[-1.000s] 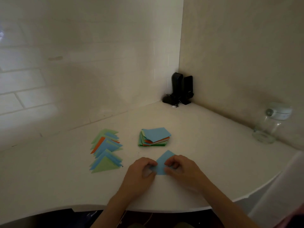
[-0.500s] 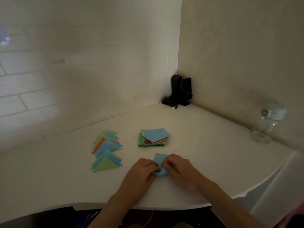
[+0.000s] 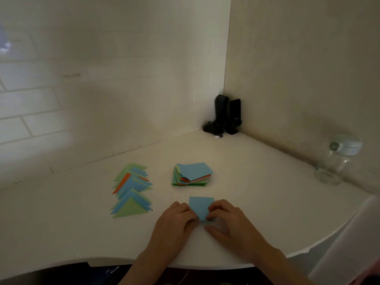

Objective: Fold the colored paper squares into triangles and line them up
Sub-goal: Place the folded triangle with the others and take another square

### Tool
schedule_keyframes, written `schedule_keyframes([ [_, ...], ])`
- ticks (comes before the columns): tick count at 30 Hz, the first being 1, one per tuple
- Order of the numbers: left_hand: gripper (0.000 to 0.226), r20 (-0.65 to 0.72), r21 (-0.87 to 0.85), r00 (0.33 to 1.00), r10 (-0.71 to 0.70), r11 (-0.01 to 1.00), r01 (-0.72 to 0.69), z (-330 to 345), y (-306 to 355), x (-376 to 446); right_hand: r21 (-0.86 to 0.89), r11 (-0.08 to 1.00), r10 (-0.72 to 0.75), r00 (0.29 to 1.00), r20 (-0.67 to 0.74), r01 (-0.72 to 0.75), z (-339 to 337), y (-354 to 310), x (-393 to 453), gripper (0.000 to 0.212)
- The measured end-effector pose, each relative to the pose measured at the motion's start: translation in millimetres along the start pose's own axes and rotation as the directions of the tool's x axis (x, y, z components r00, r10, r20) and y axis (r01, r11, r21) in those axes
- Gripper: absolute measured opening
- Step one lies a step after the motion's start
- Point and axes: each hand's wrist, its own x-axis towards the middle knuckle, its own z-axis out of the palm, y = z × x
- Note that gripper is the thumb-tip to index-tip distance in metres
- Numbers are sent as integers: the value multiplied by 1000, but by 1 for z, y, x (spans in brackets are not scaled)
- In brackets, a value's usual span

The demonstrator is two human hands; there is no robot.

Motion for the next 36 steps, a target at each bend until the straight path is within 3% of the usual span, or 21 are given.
schedule_keyframes([
  [3,25,-11,-132,998,-61,990,59,-2,-6,0,-24,999,37,998,-58,-38,5,-5,3,18],
  [9,31,-77,-139,966,-245,962,233,2,-13,6,-58,994,84,983,-161,-95,16,-7,8,17],
  [13,25,-57,-10,957,-286,958,286,7,-8,11,-96,984,130,974,-186,-149,22,-7,15,22],
  [18,30,-149,69,941,-305,946,318,13,-1,13,-61,976,192,953,-233,-211,26,-7,18,31],
  [21,29,-121,58,934,-336,937,344,13,-2,14,63,956,294,940,-172,-287,22,-6,20,26],
  [26,31,-7,-75,904,-427,902,425,2,-7,19,177,910,384,923,-14,-376,9,-5,29,41],
  [32,16,80,-127,926,-369,917,377,-10,-7,20,208,909,343,932,118,-360,-7,3,31,48],
  [36,26,191,-39,930,-313,945,326,-13,-6,29,139,943,272,942,195,-301,-16,2,39,56],
])
